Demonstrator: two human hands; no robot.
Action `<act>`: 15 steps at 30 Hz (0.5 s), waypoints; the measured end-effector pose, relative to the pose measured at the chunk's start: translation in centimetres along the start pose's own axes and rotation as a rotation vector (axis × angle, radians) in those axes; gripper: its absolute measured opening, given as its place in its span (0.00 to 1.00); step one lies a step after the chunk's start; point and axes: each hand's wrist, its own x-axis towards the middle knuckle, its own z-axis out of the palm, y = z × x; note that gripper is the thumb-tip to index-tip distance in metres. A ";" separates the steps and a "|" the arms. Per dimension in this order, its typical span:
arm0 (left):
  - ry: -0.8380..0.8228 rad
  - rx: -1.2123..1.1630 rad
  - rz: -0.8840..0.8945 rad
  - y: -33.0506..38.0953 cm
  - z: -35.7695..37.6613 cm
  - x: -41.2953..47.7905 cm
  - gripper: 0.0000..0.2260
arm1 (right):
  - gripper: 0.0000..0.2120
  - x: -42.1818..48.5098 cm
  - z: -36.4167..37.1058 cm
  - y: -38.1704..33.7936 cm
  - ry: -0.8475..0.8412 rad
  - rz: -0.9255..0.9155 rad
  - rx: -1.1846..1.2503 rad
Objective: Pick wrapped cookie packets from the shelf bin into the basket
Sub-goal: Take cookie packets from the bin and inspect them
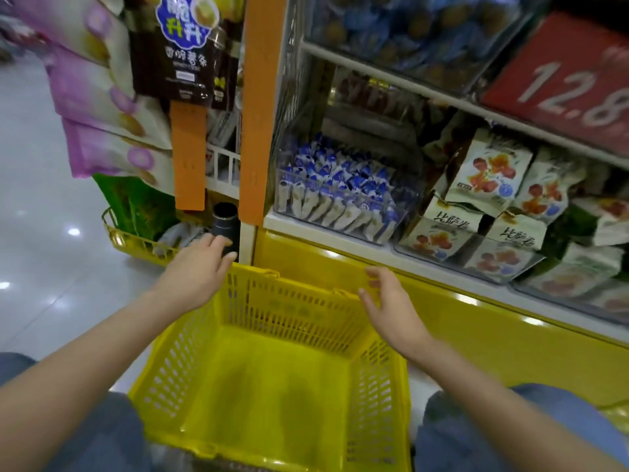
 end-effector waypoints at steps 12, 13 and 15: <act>0.067 0.051 0.401 6.6 -3.5 10.1 0.22 | 0.15 21.3 -1.7 -10.3 0.057 -0.163 0.019; 0.066 0.077 0.418 6.3 -3.2 10.2 0.22 | 0.15 22.6 -1.2 -10.5 0.016 -0.132 0.009; 0.071 0.114 0.447 5.6 -2.6 10.2 0.22 | 0.14 24.8 -0.1 -10.6 -0.106 -0.110 -0.020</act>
